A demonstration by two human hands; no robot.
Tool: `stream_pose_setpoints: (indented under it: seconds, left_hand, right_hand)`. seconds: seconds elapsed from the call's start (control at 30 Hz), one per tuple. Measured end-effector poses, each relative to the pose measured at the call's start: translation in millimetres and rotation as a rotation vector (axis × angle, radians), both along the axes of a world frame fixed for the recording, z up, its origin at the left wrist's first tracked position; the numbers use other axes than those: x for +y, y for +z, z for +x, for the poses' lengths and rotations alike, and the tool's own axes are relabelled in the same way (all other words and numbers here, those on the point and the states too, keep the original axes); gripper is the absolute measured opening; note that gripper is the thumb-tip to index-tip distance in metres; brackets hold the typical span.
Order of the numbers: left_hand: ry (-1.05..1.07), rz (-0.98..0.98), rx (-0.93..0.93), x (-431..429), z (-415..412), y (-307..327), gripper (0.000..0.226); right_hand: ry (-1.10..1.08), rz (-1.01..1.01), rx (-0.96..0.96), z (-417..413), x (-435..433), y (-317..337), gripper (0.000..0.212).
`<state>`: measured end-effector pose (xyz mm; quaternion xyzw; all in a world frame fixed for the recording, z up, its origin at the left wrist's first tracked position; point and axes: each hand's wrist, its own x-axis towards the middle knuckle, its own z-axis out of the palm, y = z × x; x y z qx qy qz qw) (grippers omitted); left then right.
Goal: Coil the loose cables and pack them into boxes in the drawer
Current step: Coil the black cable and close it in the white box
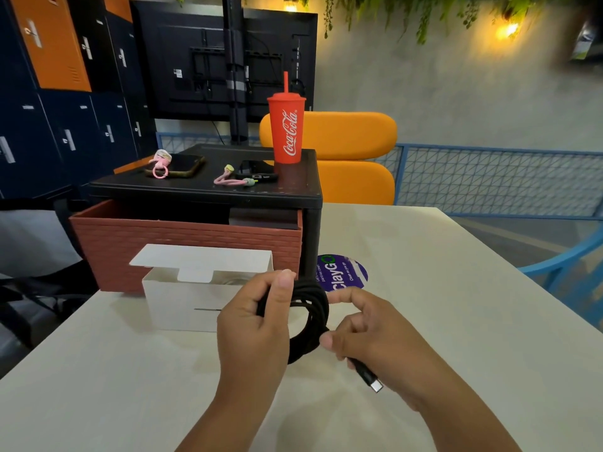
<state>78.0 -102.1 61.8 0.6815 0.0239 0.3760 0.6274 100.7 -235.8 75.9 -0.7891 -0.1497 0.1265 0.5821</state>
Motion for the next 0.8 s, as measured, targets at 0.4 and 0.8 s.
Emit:
stream_pose_setpoints:
  seconds: [0.4,0.8]
  left_hand:
    - [-0.186,-0.038,0.238,9,6,2,0.007]
    - [-0.155,-0.165,0.203,6,3,5,0.036]
  right_hand:
    - [-0.256,0.278,-0.385,-5,-8,11,0.006]
    - [0.399,0.018,-0.114,-15,-6,15,0.028]
